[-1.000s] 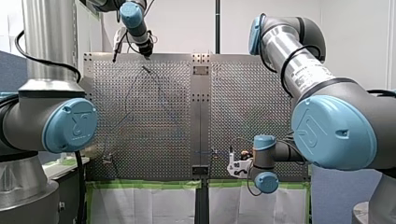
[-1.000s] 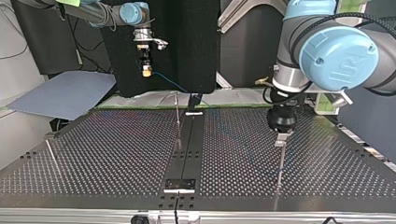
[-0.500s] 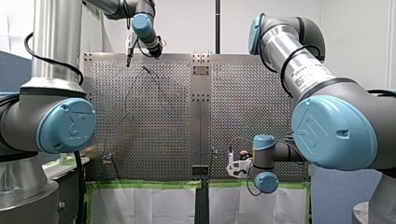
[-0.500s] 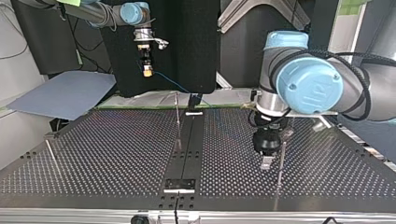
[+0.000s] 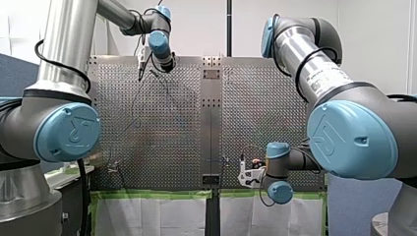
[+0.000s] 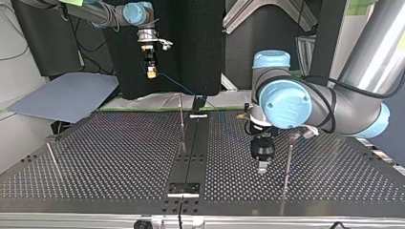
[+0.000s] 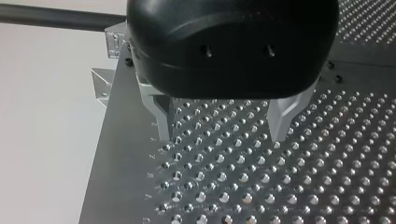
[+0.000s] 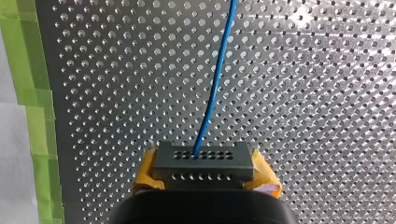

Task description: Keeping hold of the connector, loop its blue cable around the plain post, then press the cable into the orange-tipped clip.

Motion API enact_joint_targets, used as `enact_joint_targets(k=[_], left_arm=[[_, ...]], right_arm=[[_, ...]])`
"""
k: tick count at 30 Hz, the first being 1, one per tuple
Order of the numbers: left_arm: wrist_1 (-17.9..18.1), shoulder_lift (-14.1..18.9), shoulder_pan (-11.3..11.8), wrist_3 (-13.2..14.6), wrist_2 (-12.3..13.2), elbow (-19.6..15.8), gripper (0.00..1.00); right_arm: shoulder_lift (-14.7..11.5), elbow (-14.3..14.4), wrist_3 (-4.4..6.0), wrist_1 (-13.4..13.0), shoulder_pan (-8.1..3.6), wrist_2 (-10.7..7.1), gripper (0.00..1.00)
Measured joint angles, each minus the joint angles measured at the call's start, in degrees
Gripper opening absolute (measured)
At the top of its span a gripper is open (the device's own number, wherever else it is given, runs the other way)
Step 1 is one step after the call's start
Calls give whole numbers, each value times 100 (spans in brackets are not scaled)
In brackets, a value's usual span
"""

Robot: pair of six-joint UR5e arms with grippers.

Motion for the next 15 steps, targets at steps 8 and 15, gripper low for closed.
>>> enact_joint_targets(k=[8,15], left_arm=[[76,-42,-67,84,-209,-3,100],[151,-232,-185,258,-424,-11,100]], right_arm=[[0,0,1,-4,10,0,0],[1,-1,-2,11,15,0,0]])
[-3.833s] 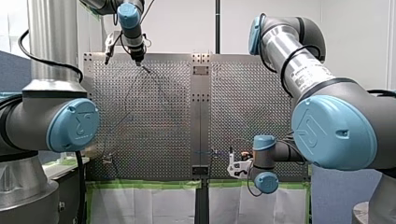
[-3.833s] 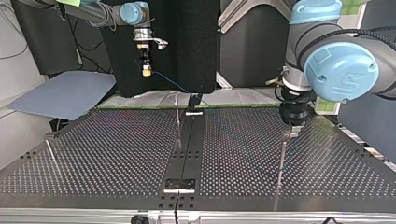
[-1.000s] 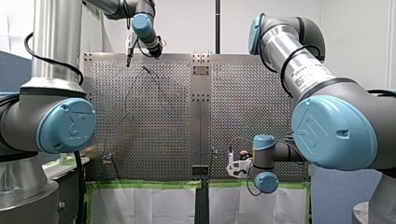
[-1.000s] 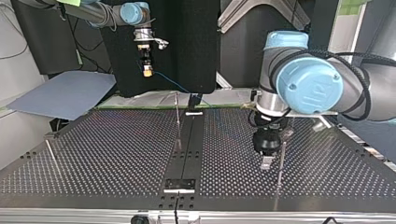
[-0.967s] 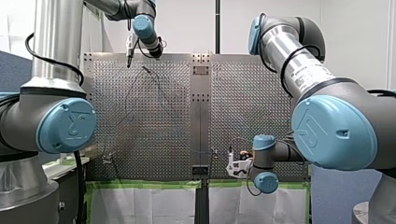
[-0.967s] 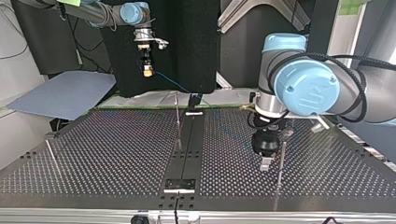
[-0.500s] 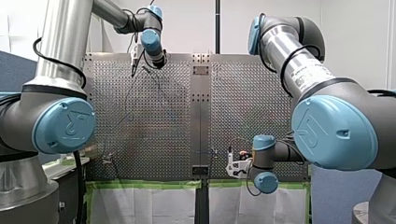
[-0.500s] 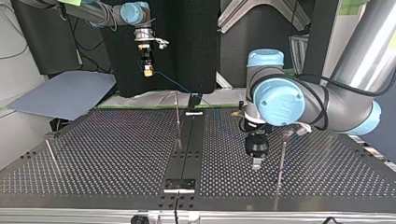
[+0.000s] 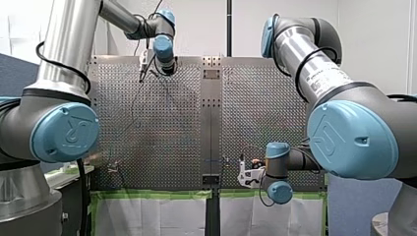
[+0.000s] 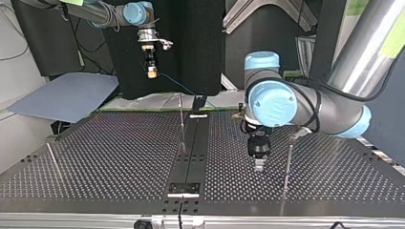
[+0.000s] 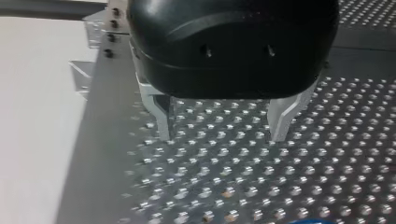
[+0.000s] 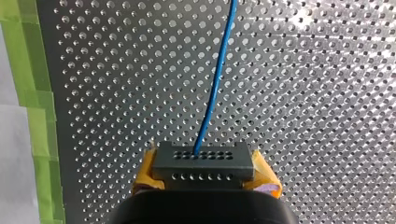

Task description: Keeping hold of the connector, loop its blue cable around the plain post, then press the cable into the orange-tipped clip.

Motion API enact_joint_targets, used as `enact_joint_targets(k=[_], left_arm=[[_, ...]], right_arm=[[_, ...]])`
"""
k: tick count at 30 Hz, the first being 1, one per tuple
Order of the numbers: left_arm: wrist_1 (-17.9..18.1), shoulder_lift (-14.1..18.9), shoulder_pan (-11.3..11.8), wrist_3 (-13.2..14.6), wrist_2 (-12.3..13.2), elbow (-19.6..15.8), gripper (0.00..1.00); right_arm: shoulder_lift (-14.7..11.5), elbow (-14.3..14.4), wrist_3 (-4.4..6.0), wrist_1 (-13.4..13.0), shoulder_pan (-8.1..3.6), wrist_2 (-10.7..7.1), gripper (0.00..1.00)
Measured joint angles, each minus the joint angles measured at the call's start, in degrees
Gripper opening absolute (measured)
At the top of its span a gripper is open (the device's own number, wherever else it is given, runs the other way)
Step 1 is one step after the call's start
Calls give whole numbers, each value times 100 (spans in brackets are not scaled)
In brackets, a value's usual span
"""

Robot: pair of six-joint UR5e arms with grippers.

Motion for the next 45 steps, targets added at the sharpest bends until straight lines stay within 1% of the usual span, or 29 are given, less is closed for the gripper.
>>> enact_joint_targets(k=[4,8,11,13,19,23,28,38,40,41,45], left_arm=[[66,-232,-81,39,-119,-1,100],[217,-409,-152,75,-333,-1,100],[337,-447,-183,132,-498,-1,100],[417,-455,-203,162,-564,-1,100],[690,-458,-254,224,-616,-1,100],[931,-495,-313,413,-707,-1,100],[1066,-604,-368,669,-914,-1,100],[1331,-654,-389,1296,-1546,-3,100],[1389,-667,-389,1370,-1651,-2,100],[1425,-688,-390,1407,-1692,-2,100],[1530,-809,-395,1485,-1720,-2,100]], right_arm=[[0,0,0,8,1,0,0],[0,0,0,12,1,0,0],[-1,0,0,12,0,0,0],[-1,0,0,10,0,0,0],[-1,0,1,5,0,-22,0],[-1,0,7,2,0,-33,0],[-1,0,3,5,1,-35,0],[-1,3,0,14,12,-35,0],[0,3,0,13,20,-35,0],[0,2,1,11,23,-35,0],[-1,2,6,6,34,-35,0]])
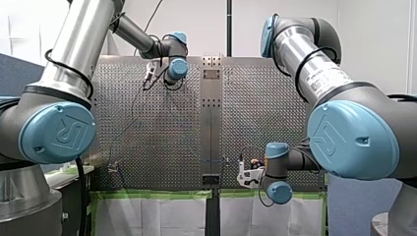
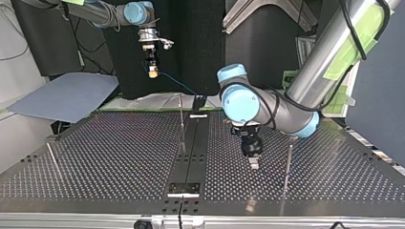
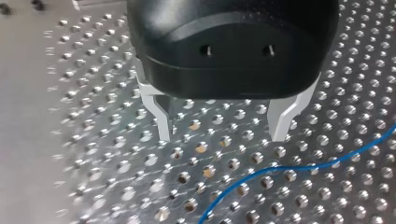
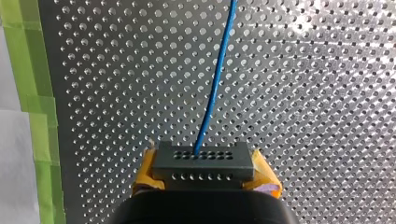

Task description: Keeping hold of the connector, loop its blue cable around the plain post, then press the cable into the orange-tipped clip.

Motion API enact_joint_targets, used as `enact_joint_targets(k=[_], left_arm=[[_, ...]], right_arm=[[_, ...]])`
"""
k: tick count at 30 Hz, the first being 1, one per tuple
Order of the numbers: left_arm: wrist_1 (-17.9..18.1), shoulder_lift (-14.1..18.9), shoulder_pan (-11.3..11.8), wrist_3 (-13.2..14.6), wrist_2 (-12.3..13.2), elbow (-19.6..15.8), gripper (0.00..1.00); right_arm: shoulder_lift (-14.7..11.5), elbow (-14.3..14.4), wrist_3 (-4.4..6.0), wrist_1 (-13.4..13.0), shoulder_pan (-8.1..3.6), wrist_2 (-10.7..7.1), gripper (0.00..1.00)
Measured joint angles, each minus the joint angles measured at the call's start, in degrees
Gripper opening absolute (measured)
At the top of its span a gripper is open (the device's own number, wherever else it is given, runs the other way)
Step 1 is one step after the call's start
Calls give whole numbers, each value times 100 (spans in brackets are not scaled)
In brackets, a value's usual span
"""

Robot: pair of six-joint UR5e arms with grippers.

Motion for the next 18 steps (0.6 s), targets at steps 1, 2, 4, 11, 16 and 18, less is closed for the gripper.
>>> enact_joint_targets(k=[1,2,4,11,16,18], left_arm=[[26,-34,1,13,-11,0,100],[66,-83,4,28,-28,1,100],[114,-158,8,55,-48,5,100],[279,-457,-6,137,-89,22,100],[398,-510,-16,154,-132,45,100],[483,-539,-10,168,-179,56,100]], right_arm=[[0,-1,1,0,1,0,0],[0,0,1,2,3,0,0],[0,-1,1,4,7,0,0],[1,-1,-5,7,19,0,0],[1,1,1,1,20,0,0],[1,0,1,0,20,0,0]])
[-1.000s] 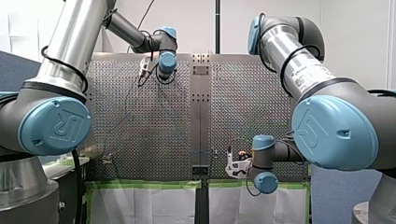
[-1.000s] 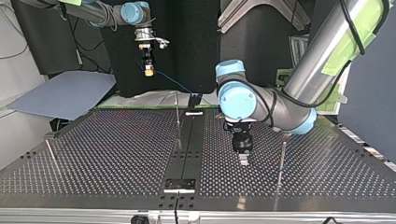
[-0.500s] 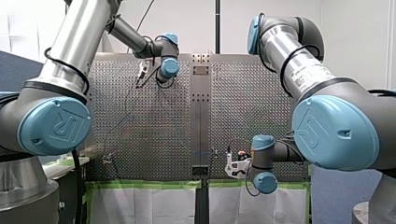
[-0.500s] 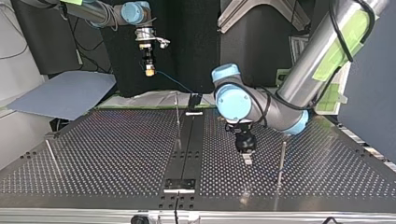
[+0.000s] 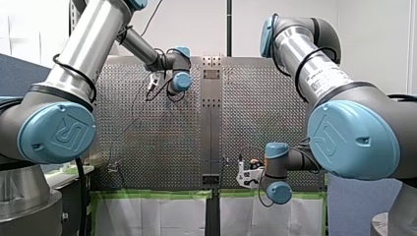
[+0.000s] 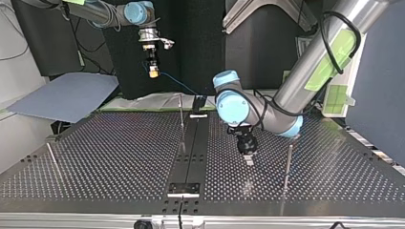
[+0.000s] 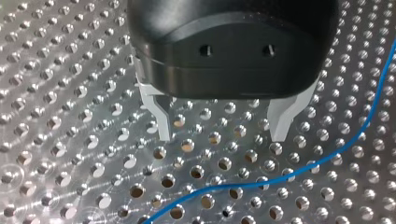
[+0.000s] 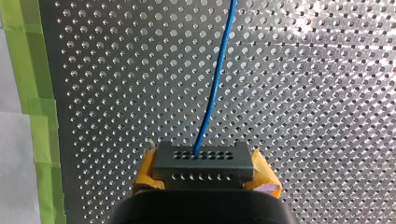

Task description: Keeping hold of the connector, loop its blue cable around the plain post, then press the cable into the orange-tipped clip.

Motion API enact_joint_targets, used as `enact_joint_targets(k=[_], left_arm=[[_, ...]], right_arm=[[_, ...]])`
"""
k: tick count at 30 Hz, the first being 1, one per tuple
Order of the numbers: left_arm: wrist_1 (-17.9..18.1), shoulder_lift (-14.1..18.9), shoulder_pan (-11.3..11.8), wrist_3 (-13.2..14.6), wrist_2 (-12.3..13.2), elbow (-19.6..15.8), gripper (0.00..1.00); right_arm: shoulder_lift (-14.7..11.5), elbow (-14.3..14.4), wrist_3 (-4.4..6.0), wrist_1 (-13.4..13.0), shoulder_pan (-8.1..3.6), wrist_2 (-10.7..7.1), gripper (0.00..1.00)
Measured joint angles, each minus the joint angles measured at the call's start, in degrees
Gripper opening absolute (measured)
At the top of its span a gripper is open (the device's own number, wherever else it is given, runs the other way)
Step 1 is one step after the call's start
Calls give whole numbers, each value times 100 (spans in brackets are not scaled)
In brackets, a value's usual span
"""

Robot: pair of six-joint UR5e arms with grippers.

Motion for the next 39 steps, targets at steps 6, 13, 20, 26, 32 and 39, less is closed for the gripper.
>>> enact_joint_targets(k=[6,13,20,26,32,39], left_arm=[[68,-215,21,122,-182,14,100],[51,-480,19,175,-279,17,100],[56,-589,-3,193,-285,13,100],[57,-648,0,200,-284,-21,100],[7,-844,-64,176,-282,-28,100],[-17,-958,-104,152,-277,-53,100]], right_arm=[[-1,-1,-5,6,6,0,0],[-1,-1,-8,15,16,0,0],[-1,-1,6,5,15,0,0],[-3,-1,9,15,17,0,0],[-3,-2,6,23,18,0,0],[-3,-1,-1,18,30,0,0]])
